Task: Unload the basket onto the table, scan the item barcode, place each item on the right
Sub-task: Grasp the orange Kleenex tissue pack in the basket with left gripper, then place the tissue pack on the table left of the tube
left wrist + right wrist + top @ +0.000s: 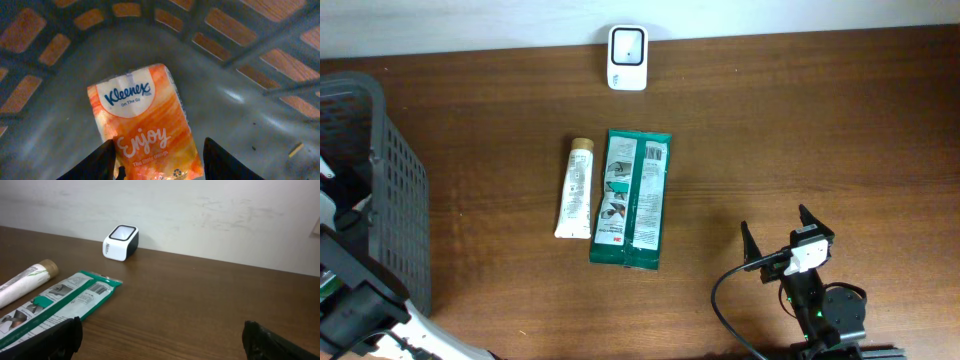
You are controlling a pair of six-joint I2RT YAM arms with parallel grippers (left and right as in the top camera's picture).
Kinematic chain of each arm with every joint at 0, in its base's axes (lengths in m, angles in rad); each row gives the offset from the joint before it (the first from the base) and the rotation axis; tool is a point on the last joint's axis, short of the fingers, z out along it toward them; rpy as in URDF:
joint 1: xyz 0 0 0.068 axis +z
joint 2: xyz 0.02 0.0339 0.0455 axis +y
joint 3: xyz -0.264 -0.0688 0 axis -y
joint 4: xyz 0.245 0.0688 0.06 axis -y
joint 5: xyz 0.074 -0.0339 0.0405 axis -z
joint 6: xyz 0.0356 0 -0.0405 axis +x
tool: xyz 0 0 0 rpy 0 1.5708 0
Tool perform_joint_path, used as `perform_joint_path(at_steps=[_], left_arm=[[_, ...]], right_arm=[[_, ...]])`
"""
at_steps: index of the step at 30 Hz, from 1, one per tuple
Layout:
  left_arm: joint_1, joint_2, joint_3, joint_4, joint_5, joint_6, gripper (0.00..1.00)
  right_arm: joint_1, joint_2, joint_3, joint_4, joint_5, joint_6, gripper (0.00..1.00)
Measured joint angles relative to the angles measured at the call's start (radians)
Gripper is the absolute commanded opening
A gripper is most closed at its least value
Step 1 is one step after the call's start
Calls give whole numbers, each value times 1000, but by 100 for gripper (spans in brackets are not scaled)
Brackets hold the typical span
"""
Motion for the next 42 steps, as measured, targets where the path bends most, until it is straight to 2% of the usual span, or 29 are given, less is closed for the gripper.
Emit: perform_joint_path(at_steps=[3, 4, 6, 7, 10, 14, 16, 19, 22, 24, 26, 29, 31, 35, 38, 40, 42], left_arm=[[0, 32, 0, 3, 16, 51, 49], [0, 35, 6, -5, 16, 56, 43], [1, 42, 18, -31, 16, 63, 21], [1, 43, 19, -34, 16, 64, 14], [1, 44, 40, -69, 24, 64, 10], [1, 42, 115, -210, 35, 58, 5], [1, -11, 154, -260, 37, 55, 5], [1, -267, 187, -272, 53, 47, 7], [-5, -506, 209, -291, 151, 42, 8], [-62, -576, 210, -332, 181, 38, 7], [-234, -601, 211, -420, 210, 35, 7], [-486, -574, 211, -509, 222, 42, 8], [-579, -523, 212, -575, 221, 47, 7], [-726, -299, 206, -687, 197, 55, 8], [-781, -153, 206, -699, 130, 55, 4], [-798, -41, 206, -682, 111, 55, 9], [-798, 24, 205, -648, 100, 58, 25]], right_arm=[[0, 0, 0, 0, 0, 0, 98], [0, 0, 0, 0, 0, 0, 98], [0, 0, 0, 0, 0, 0, 98], [0, 0, 0, 0, 0, -1, 98], [0, 0, 0, 0, 0, -1, 98], [0, 0, 0, 0, 0, 0, 98], [0, 0, 0, 0, 0, 0, 99], [0, 0, 0, 0, 0, 0, 98], [0, 0, 0, 0, 0, 0, 98], [0, 0, 0, 0, 0, 0, 98], [0, 0, 0, 0, 0, 0, 98], [0, 0, 0, 0, 0, -1, 98], [0, 0, 0, 0, 0, 0, 98], [0, 0, 0, 0, 0, -1, 98], [0, 0, 0, 0, 0, 0, 98], [0, 0, 0, 0, 0, 0, 99], [0, 0, 0, 0, 0, 0, 98]])
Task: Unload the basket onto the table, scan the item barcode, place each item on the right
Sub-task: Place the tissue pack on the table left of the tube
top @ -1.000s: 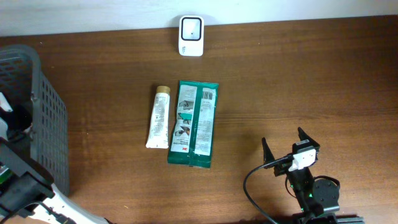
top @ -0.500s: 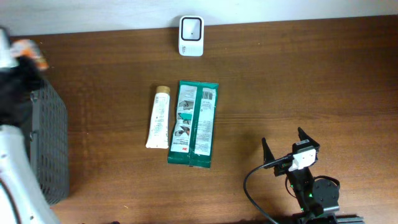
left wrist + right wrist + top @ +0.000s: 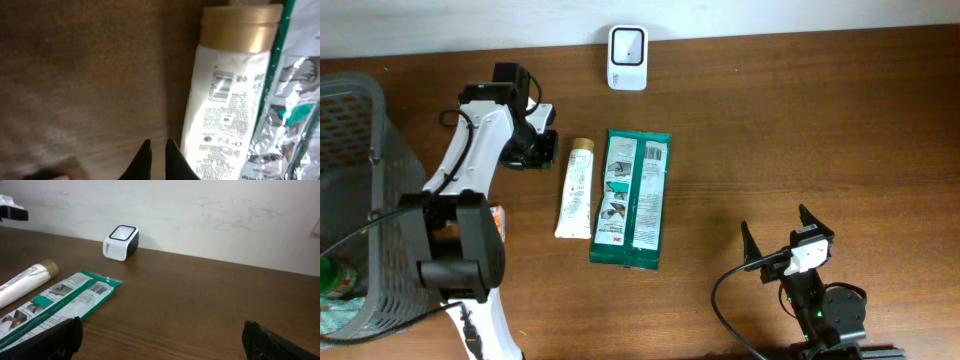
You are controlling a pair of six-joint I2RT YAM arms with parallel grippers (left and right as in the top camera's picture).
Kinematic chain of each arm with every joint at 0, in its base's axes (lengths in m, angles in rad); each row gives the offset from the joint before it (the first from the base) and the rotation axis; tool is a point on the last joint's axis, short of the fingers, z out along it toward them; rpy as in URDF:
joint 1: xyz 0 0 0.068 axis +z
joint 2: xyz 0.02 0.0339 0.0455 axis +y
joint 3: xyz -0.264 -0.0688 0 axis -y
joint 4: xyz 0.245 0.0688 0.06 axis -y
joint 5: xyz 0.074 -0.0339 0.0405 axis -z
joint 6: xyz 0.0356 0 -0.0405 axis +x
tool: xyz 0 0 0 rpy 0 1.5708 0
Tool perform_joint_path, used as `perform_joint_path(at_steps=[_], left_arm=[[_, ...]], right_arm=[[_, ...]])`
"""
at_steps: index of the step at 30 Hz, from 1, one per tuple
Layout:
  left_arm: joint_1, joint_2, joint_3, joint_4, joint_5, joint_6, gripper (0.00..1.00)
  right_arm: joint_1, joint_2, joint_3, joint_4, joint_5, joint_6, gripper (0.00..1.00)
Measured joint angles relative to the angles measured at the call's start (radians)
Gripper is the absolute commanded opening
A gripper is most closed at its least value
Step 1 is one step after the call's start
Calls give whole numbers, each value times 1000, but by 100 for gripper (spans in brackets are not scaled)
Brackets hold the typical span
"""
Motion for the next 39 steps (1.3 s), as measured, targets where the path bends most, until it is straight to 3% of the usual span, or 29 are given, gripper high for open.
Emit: perform_joint_path(at_steps=[2, 3, 9, 12, 19, 23, 27, 30, 34, 37, 39], left_arm=[[0, 6, 2, 18, -9, 5, 40], [1, 6, 8, 14, -24, 4, 43], [46, 6, -34, -117, -306, -162, 43], [47, 6, -130, -67, -386, -224, 37], [47, 6, -172, -51, -484, -245, 35], [48, 6, -253, -14, -487, -261, 24], [80, 6, -268, 8, -493, -281, 0], [80, 6, -268, 9, -492, -289, 0], [76, 6, -243, 21, -423, -285, 0], [-7, 6, -174, 177, -250, -199, 0], [-75, 6, -167, 278, -200, -175, 36]], right_arm=[[0, 0, 0, 0, 0, 0, 98], [0, 0, 0, 0, 0, 0, 99], [0, 0, 0, 0, 0, 0, 98], [0, 0, 0, 0, 0, 1, 98], [0, 0, 0, 0, 0, 0, 98], [0, 0, 0, 0, 0, 0, 99], [0, 0, 0, 0, 0, 0, 98], [0, 0, 0, 0, 0, 0, 98], [0, 0, 0, 0, 0, 0, 98], [0, 0, 0, 0, 0, 0, 98], [0, 0, 0, 0, 0, 0, 99]])
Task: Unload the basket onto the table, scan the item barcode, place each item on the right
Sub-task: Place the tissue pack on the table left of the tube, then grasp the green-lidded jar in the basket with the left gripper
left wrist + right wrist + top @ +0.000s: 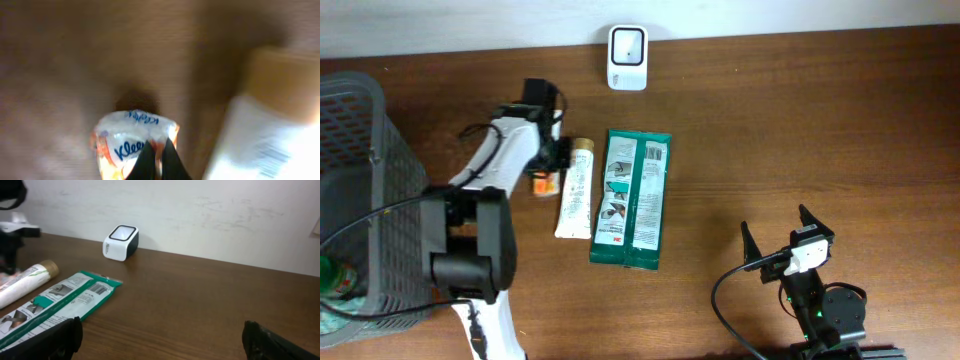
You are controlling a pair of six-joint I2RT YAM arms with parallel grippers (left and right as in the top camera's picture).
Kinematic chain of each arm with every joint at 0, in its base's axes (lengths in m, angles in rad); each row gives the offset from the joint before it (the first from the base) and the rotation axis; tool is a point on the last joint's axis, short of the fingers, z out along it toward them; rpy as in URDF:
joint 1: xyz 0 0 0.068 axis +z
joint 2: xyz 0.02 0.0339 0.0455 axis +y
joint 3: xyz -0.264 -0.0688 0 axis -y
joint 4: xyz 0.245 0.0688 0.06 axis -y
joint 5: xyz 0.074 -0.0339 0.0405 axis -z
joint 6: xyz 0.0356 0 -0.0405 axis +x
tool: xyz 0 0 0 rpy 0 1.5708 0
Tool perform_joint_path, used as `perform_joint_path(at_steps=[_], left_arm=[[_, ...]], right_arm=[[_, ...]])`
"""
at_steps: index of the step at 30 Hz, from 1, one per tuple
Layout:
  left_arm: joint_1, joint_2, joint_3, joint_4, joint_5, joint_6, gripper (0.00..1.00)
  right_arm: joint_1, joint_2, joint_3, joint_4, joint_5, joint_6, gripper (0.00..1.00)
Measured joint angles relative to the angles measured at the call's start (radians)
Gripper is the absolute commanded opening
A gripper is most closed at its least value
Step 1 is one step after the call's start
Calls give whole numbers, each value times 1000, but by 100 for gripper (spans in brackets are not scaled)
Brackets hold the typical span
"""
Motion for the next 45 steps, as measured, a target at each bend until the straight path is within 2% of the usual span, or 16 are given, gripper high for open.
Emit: perform_joint_path(at_steps=[2, 5, 7, 11, 14, 16, 18, 20, 23, 24, 26, 30, 34, 39, 41, 45], left_arm=[[-49, 0, 1, 31, 14, 15, 49], [-51, 1, 71, -75, 28, 21, 52], [-35, -8, 292, -209, 13, 22, 57], [33, -123, 521, -375, 0, 22, 60], [226, -364, 576, -438, -5, 22, 60], [414, -495, 584, -504, -13, 22, 62], [586, -534, 590, -533, -17, 21, 82], [807, -529, 502, -483, -18, -2, 86], [953, -510, 211, -281, -20, -13, 91], [962, -507, 131, -197, -19, -13, 100], [967, -513, -61, 26, -31, 13, 99], [997, -507, -269, 249, -70, 95, 99], [1028, -500, -285, 262, -91, 144, 99], [1048, -386, -290, 238, -198, 154, 100], [1068, -362, -290, 243, -196, 154, 91], [1070, -310, -290, 229, -115, 161, 84]], right_arm=[[0, 0, 0, 0, 0, 0, 98], [0, 0, 0, 1, 0, 0, 98], [0, 0, 0, 0, 0, 0, 98], [0, 0, 0, 0, 0, 0, 98], [0, 0, 0, 0, 0, 0, 98], [0, 0, 0, 1, 0, 0, 98], [0, 0, 0, 0, 0, 0, 98], [0, 0, 0, 0, 0, 0, 99], [0, 0, 0, 0, 0, 0, 98], [0, 0, 0, 0, 0, 0, 99], [0, -1, 0, 1, 0, 1, 98], [0, 0, 0, 0, 0, 0, 99], [0, 0, 0, 0, 0, 0, 98], [0, 0, 0, 0, 0, 0, 98], [0, 0, 0, 0, 0, 0, 98], [0, 0, 0, 0, 0, 0, 98]])
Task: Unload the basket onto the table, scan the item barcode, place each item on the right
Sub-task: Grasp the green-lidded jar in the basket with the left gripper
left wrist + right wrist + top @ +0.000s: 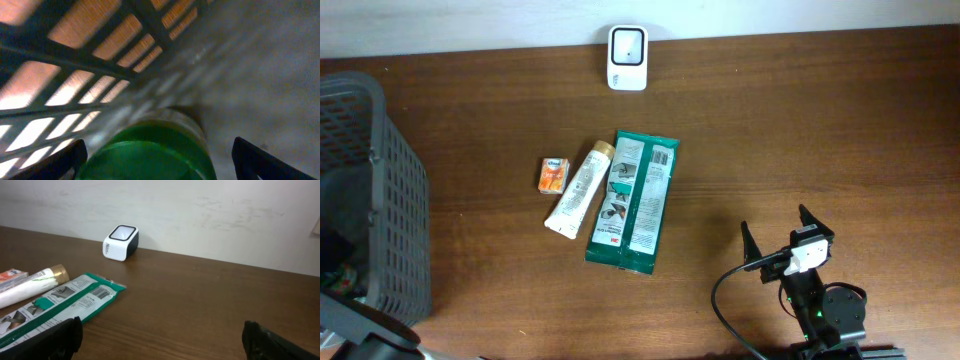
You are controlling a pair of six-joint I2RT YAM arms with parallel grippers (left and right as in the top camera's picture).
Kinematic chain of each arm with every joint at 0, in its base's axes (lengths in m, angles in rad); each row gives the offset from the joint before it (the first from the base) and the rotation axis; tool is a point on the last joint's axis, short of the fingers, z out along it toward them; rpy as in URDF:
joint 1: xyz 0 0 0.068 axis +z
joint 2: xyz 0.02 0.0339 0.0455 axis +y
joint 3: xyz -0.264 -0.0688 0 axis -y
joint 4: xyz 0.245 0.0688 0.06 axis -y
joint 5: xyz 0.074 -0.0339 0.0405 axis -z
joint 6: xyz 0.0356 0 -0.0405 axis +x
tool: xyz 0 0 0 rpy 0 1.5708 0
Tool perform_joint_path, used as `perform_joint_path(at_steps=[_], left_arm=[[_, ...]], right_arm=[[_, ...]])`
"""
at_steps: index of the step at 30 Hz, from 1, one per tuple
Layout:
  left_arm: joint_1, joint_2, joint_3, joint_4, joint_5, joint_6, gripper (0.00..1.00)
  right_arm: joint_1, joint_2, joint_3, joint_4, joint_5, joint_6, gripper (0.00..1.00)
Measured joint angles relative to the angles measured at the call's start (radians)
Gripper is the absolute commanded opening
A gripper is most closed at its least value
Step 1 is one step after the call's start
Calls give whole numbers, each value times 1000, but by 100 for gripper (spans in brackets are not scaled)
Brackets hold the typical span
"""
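Observation:
The white barcode scanner (627, 45) stands at the table's far edge. An orange Kleenex pack (553, 173) lies on the wood, left of a white tube (578, 188) and a green flat package (633, 200). My left gripper (157, 167) is down inside the grey basket (365, 180), open, its fingers wide on either side of a green round lid (150, 155) without touching it. My right gripper (160, 345) rests open low over the table near the front right, nothing between its fingers. The right wrist view also shows the scanner (120, 243).
The basket's slatted wall (75, 55) rises close around the left gripper. The right arm's base and cable (820, 310) sit at the front right edge. A white wall (200, 210) backs the table behind the scanner.
The left gripper has let go of the Kleenex pack, which now lies beside the tube. That gripper is now open inside the basket over a green lid. Tube and green package lie more tilted.
My left gripper was first open over the Kleenex pack in the basket. Then it was out over the table by the tube's cap, jaws close together. Then it was shut on the pack beside the tube. Now the pack lies on the table and the gripper is back in the basket. The right arm never moved.

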Motion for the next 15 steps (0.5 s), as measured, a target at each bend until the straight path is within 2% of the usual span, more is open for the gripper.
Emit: perform_joint_path(at_steps=[3, 5, 6, 7, 8, 15], left_arm=[[0, 7, 0, -26, 56, 3, 84], [0, 7, 0, -26, 82, 3, 72], [0, 7, 0, -27, 93, 0, 70], [0, 7, 0, -26, 109, -1, 61], [0, 7, 0, -24, 127, 0, 58], [0, -1, 50, -42, 305, -27, 52]], right_arm=[[0, 0, 0, 0, 0, 0, 98], [0, 0, 0, 0, 0, 0, 98], [0, 0, 0, 0, 0, 0, 98], [0, 0, 0, 0, 0, 0, 98], [0, 0, 0, 0, 0, 0, 98], [0, 0, 0, 0, 0, 0, 98]])
